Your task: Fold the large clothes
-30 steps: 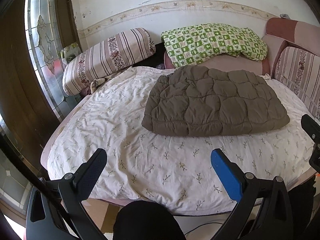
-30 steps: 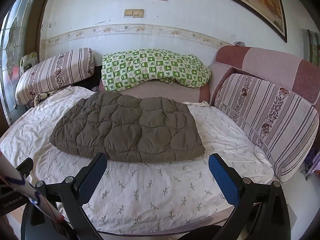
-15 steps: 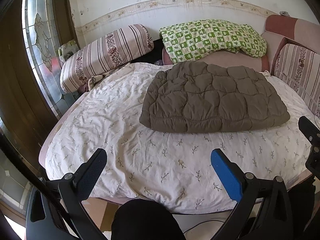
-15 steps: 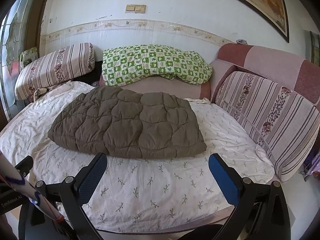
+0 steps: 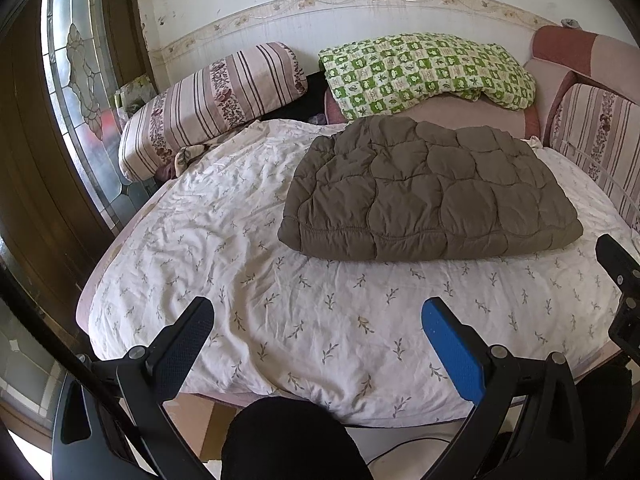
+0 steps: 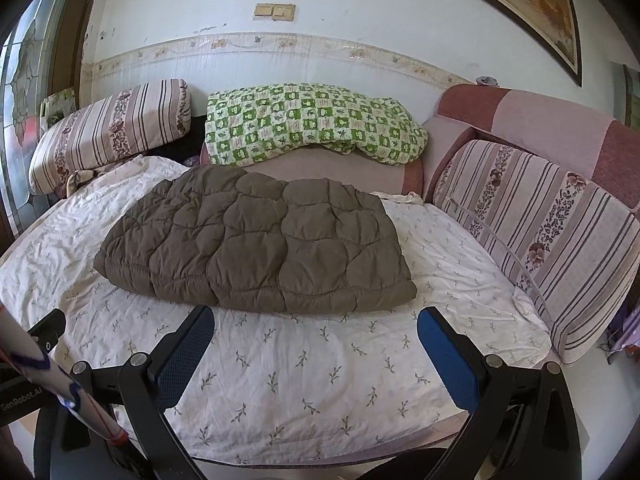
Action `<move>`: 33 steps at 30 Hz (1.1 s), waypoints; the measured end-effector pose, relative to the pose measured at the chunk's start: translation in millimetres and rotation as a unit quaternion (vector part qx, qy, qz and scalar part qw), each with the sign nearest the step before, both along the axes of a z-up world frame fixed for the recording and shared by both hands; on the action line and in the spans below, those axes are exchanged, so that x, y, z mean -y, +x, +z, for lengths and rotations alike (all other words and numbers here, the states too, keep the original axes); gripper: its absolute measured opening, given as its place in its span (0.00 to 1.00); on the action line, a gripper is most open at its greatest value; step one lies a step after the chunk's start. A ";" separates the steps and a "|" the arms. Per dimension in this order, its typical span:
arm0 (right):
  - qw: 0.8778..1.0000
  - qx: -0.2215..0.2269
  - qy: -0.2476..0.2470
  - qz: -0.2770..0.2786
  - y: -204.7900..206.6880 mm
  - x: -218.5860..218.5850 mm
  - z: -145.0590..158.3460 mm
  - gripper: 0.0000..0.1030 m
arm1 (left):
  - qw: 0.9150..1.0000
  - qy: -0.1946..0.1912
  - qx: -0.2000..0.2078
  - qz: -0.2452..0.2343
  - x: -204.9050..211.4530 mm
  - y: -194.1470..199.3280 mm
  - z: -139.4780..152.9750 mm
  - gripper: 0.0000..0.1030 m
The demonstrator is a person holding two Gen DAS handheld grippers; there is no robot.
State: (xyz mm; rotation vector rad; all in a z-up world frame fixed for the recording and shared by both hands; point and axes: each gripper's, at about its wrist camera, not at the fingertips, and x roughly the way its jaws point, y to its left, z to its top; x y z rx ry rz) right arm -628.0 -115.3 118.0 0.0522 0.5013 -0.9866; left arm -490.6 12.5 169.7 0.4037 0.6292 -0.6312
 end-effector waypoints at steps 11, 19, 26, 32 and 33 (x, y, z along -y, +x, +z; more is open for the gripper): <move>1.000 -0.002 0.002 -0.001 1.4 0.9 -3.2 1.00 | 1.000 0.003 0.001 -0.001 1.2 1.2 -0.6 1.00; 1.000 -0.006 0.004 -0.002 2.3 1.8 -7.3 1.00 | 1.000 0.002 0.000 -0.001 2.1 0.0 -0.8 1.00; 1.000 -0.007 0.005 -0.002 2.3 1.9 -7.5 1.00 | 1.000 0.002 0.001 0.000 2.2 0.5 -1.1 1.00; 1.000 -0.008 0.006 -0.002 3.3 2.3 -9.7 1.00 | 1.000 0.004 0.000 -0.001 2.6 0.3 -1.2 1.00; 1.000 -0.008 0.007 -0.001 2.9 2.4 -10.1 1.00 | 1.000 0.003 0.000 -0.001 2.7 0.0 -1.4 1.00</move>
